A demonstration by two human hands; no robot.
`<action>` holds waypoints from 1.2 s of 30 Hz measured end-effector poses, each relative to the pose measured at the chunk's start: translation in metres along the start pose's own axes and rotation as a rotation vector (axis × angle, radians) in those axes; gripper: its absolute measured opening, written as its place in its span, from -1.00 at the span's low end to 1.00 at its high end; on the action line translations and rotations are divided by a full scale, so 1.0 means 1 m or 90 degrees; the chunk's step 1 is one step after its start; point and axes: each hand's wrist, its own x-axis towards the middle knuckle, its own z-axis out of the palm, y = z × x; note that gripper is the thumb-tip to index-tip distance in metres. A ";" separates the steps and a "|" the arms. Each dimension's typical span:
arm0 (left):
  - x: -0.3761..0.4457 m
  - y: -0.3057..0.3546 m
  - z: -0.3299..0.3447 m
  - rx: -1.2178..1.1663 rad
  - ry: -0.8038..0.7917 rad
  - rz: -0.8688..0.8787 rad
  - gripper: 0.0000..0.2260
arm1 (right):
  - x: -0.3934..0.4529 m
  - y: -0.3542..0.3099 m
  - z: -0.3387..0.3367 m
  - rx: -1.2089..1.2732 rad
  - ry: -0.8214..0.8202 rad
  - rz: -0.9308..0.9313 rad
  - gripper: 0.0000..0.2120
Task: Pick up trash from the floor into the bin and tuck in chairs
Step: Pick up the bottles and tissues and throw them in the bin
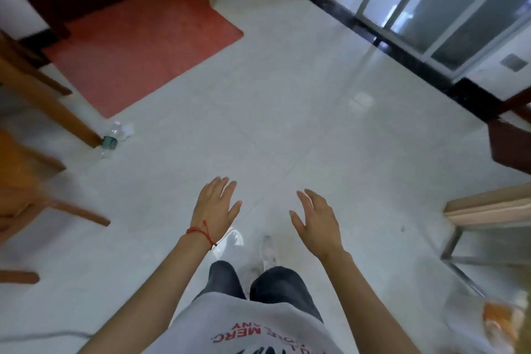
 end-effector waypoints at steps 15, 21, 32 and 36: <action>0.069 -0.107 -0.072 0.000 0.185 -0.342 -0.61 | 0.235 -0.131 -0.010 -0.084 -0.139 -0.351 -0.52; 0.098 -0.144 -0.098 -0.008 0.223 -0.438 -0.61 | 0.311 -0.186 -0.007 -0.110 -0.176 -0.449 -0.52; 0.161 -0.259 -0.138 -0.004 0.174 -0.488 -0.55 | 0.412 -0.287 0.030 -0.124 -0.203 -0.468 -0.52; 0.190 -0.317 -0.163 -0.011 0.149 -0.496 -0.54 | 0.450 -0.338 0.043 -0.133 -0.206 -0.455 -0.52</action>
